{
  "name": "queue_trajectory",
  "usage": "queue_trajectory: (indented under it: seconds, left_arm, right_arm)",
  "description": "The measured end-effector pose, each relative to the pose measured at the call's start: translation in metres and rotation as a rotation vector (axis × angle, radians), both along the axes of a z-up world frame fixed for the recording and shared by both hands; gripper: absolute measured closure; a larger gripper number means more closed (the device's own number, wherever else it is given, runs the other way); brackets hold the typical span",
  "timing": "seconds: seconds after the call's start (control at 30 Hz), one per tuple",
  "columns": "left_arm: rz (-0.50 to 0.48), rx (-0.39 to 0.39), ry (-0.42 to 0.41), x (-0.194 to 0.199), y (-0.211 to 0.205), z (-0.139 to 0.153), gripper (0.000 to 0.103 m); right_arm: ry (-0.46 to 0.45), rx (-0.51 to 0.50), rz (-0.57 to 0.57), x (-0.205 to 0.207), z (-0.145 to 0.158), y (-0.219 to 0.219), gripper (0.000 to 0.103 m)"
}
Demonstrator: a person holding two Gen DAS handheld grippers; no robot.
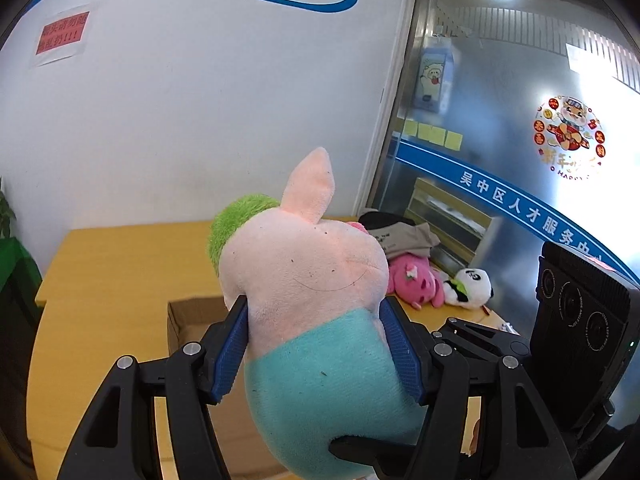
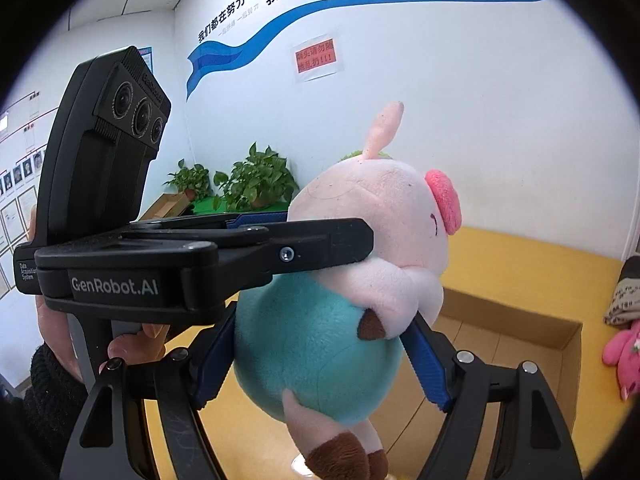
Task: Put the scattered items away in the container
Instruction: 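Lift the plush pig with both grippers and carry it over the box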
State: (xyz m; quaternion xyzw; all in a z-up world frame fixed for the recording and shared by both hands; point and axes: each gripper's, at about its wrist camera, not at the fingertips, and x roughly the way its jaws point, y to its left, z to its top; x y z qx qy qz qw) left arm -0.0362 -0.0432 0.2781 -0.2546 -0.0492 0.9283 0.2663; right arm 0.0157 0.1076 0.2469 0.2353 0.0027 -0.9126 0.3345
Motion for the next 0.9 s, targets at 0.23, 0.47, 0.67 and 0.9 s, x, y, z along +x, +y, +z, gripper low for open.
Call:
queue_trajectory:
  seconds: [0.23,0.47,0.67,0.9]
  left_arm:
    - [-0.002,0.012,-0.055,-0.086,-0.014,-0.011,0.035]
    - [-0.015,0.004,-0.183,-0.165,-0.024,-0.068,0.035]
    - [-0.028,-0.019,-0.306,-0.213,-0.023,-0.14,0.035]
    - [-0.012,-0.09,-0.456,-0.24,-0.025,-0.227,0.035]
  right_arm:
    - [-0.046,-0.01,-0.021,-0.082,-0.006,-0.006,0.026]
    - [-0.146,-0.013,-0.052,-0.137,-0.057,-0.007,0.027]
    - [-0.239,0.021,-0.079,-0.176,-0.121,-0.005,0.027]
    - [-0.399,0.06,-0.053,-0.202,-0.209,-0.009,0.027]
